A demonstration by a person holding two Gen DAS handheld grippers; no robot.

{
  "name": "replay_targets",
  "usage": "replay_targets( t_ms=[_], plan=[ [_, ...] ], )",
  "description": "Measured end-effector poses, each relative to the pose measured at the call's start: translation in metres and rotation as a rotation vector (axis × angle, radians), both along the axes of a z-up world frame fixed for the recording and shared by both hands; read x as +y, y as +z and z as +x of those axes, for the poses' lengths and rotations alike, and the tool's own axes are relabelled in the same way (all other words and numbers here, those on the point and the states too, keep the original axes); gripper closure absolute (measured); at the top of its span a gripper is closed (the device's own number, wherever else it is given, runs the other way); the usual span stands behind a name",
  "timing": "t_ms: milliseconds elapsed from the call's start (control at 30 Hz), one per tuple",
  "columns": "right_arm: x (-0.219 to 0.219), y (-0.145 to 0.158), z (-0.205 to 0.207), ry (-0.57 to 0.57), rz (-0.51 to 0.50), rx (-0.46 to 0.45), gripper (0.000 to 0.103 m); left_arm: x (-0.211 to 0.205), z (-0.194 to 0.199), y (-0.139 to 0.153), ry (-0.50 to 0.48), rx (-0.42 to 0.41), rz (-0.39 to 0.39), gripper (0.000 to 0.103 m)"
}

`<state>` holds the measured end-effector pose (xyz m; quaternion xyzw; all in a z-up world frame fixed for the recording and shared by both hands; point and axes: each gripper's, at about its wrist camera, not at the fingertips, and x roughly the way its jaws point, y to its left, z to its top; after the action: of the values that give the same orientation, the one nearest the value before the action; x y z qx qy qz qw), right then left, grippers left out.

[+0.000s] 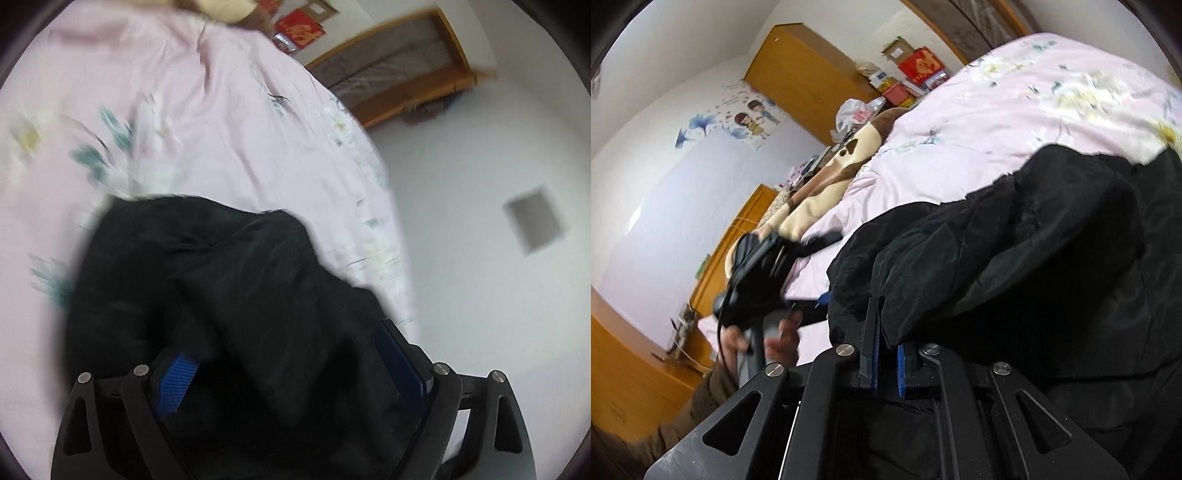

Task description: Fold large clothes

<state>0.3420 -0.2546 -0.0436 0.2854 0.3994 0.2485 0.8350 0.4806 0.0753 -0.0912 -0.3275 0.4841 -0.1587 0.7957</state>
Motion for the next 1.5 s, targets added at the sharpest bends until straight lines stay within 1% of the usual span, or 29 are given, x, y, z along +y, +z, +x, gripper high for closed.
replay_targets(
  t_ms=[33,67,100,167,233,267,300,367,400,467,533,633,700,767,800,833,867,900,933,967,1000,1067,1233,1300,1367,1400,1433,1467,1500],
  plan=[
    [-0.002,0.001,0.000,-0.009,0.009,-0.006,0.096,0.002,-0.010,0.006,-0.001,-0.021,0.097,0.012],
    [-0.001,0.002,0.002,-0.014,0.008,-0.013,0.096,0.005,-0.017,0.009,0.006,-0.038,0.142,0.012],
    [0.001,0.003,0.004,-0.022,0.001,-0.019,0.096,0.012,-0.027,0.011,0.019,-0.046,0.144,0.012],
    [0.002,0.006,0.003,-0.026,0.009,-0.030,0.096,0.022,-0.040,0.014,0.015,-0.042,0.079,0.012],
    [0.002,0.008,0.000,-0.031,0.003,-0.037,0.096,0.025,-0.054,0.023,0.031,-0.071,0.017,0.012],
    [0.002,0.008,-0.001,-0.031,0.009,-0.036,0.096,0.024,-0.057,0.025,0.020,-0.080,-0.026,0.012],
    [0.002,0.007,-0.002,-0.034,0.014,-0.033,0.096,0.019,-0.057,0.025,-0.007,-0.076,-0.110,0.012],
    [0.000,0.007,-0.004,-0.042,0.022,-0.028,0.096,0.008,-0.051,0.021,-0.041,-0.036,-0.198,0.012],
    [0.000,0.007,-0.005,-0.044,0.026,-0.027,0.096,-0.001,-0.046,0.018,-0.050,-0.026,-0.206,0.012],
    [0.000,0.010,-0.006,-0.046,0.031,-0.032,0.097,-0.012,-0.039,0.013,-0.052,-0.001,-0.160,0.012],
    [-0.004,0.010,-0.006,-0.043,0.031,-0.040,0.097,-0.022,-0.029,0.007,-0.066,-0.002,-0.174,0.011],
    [-0.008,0.008,-0.005,-0.036,0.026,-0.039,0.097,-0.023,-0.010,-0.010,0.000,0.052,-0.168,0.012],
    [-0.009,0.007,-0.006,-0.032,0.015,-0.038,0.097,-0.018,0.001,-0.018,0.037,0.061,-0.215,0.012],
    [-0.009,0.006,-0.008,-0.023,0.003,-0.033,0.097,-0.013,0.007,-0.020,0.077,0.066,-0.233,0.014],
    [-0.008,0.005,-0.009,-0.017,-0.005,-0.032,0.097,-0.013,0.009,-0.018,0.082,0.058,-0.227,0.016],
    [-0.006,0.004,-0.009,-0.009,-0.016,-0.034,0.097,-0.013,0.012,-0.016,0.085,0.041,-0.189,0.031],
    [-0.003,0.003,-0.010,0.003,-0.032,-0.036,0.097,-0.012,0.014,-0.011,0.083,0.017,-0.130,0.040],
    [-0.001,0.002,-0.011,0.011,-0.037,-0.036,0.097,-0.011,0.016,-0.010,0.070,0.004,-0.090,0.052],
    [0.002,-0.001,-0.013,0.019,-0.042,-0.033,0.097,-0.010,0.015,-0.010,0.063,-0.002,-0.071,0.061],
    [0.004,-0.003,-0.014,0.023,-0.046,-0.032,0.097,-0.008,0.015,-0.011,0.059,-0.006,-0.047,0.064],
    [0.006,-0.006,-0.016,0.025,-0.052,-0.030,0.097,-0.006,0.015,-0.012,0.054,-0.008,-0.028,0.071],
    [0.009,-0.013,-0.019,0.035,-0.060,-0.016,0.097,-0.002,0.012,-0.020,0.063,-0.009,-0.005,0.072],
    [0.018,-0.036,-0.024,0.054,-0.122,0.039,0.098,0.006,-0.009,-0.043,0.035,0.006,0.089,0.072],
    [0.017,-0.043,-0.026,0.049,-0.143,0.057,0.098,0.007,-0.012,-0.048,0.033,0.022,0.097,0.070],
    [0.014,-0.052,-0.028,0.045,-0.136,0.089,0.098,0.006,-0.013,-0.050,0.032,0.029,0.115,0.069],
    [0.013,-0.054,-0.029,0.040,-0.144,0.102,0.098,0.007,-0.014,-0.050,0.037,0.046,0.115,0.064],
    [0.011,-0.058,-0.029,0.033,-0.148,0.117,0.098,0.007,-0.011,-0.052,0.039,0.062,0.106,0.063],
    [0.009,-0.061,-0.029,0.027,-0.139,0.132,0.098,0.010,-0.012,-0.051,0.047,0.092,0.082,0.062],
    [0.008,-0.060,-0.029,0.022,-0.136,0.137,0.098,0.013,-0.012,-0.050,0.055,0.115,0.078,0.053]
  ],
)
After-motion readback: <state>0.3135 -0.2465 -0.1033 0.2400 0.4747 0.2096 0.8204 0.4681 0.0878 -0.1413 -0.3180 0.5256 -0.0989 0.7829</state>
